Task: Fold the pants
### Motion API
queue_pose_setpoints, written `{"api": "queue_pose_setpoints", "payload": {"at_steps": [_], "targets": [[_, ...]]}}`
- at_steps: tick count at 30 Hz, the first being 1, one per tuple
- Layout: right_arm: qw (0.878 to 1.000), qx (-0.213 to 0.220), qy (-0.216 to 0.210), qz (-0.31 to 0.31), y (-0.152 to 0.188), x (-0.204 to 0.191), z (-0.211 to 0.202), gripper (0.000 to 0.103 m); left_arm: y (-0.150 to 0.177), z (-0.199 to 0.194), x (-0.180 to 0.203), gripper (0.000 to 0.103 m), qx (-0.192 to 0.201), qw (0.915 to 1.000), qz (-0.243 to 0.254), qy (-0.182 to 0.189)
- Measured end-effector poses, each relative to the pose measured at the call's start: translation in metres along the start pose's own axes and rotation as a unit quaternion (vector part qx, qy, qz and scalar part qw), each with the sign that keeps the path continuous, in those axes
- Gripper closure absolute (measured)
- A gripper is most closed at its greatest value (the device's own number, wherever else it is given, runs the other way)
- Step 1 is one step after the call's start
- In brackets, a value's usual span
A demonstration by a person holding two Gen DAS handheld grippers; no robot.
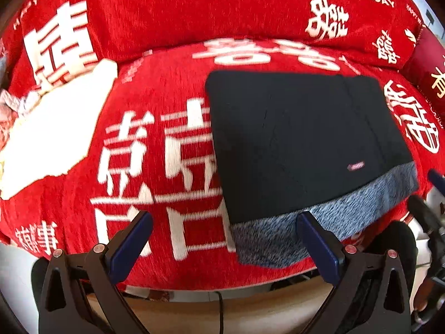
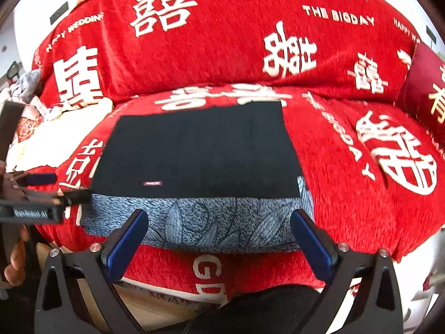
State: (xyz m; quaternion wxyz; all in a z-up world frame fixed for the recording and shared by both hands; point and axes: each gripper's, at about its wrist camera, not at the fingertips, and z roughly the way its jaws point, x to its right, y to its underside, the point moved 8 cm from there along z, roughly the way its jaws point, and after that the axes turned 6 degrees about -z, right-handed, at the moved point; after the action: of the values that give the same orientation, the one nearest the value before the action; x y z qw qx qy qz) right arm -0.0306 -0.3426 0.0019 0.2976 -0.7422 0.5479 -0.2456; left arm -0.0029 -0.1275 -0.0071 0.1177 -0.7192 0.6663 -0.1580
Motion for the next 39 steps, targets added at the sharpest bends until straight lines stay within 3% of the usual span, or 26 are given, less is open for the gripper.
{"api": "queue_pose_setpoints", "payload": {"at_steps": [3,8,11,14,17,19,22,25,26,30,33,36,39], "targets": [[1.000,-0.005,-0.014,0.019,0.003,0.001,0.010,0.001,0.005,0.017,-0.007,0.000,-0.036,0.9990,-0.019,0.017],[0.995,-0.060,-0.028,0.076,0.026,0.016,0.046,0.001,0.018,0.040,-0.009,0.000,-0.076,0.9964,-0.027,0.024],[0.995,-0.048,-0.034,0.081,0.025,0.019,0.039,0.001,0.017,0.036,-0.010,0.000,-0.079,0.9960,-0.031,0.028],[0.997,-0.030,-0.010,0.075,0.021,0.029,0.022,0.001,0.009,0.011,-0.008,0.000,-0.044,0.9963,-0.038,0.064],[0.997,0.009,-0.017,0.081,0.009,0.035,0.002,0.001,-0.005,-0.014,-0.011,0.000,0.011,0.9943,-0.052,0.093],[0.997,0.021,-0.024,0.072,0.003,0.032,0.000,0.001,-0.013,-0.008,-0.013,0.000,0.010,0.9938,-0.067,0.088],[0.997,-0.004,-0.039,0.062,0.008,0.020,0.019,0.001,-0.010,0.026,-0.017,0.000,-0.036,0.9960,-0.072,0.040],[0.993,-0.056,-0.049,0.089,0.025,0.022,0.043,0.001,-0.002,0.034,-0.021,0.000,-0.054,0.9945,-0.077,0.046],[0.993,-0.051,-0.049,0.097,0.025,0.026,0.042,0.001,-0.006,0.029,-0.021,0.000,-0.051,0.9944,-0.078,0.051],[0.996,0.008,-0.026,0.088,-0.018,0.047,0.023,0.001,-0.041,0.014,-0.033,0.000,-0.002,0.9947,-0.094,0.044],[0.998,0.037,-0.017,0.057,-0.069,0.050,0.030,0.001,-0.073,0.024,-0.036,0.000,-0.012,0.9899,-0.134,0.046],[0.999,0.012,-0.003,0.041,-0.106,0.051,0.070,0.001,-0.092,0.052,-0.034,0.000,-0.040,0.9840,-0.171,0.034],[0.996,-0.058,0.014,0.059,-0.103,0.057,0.119,0.001,-0.098,0.079,-0.032,0.000,-0.070,0.9812,-0.178,0.025]]}}
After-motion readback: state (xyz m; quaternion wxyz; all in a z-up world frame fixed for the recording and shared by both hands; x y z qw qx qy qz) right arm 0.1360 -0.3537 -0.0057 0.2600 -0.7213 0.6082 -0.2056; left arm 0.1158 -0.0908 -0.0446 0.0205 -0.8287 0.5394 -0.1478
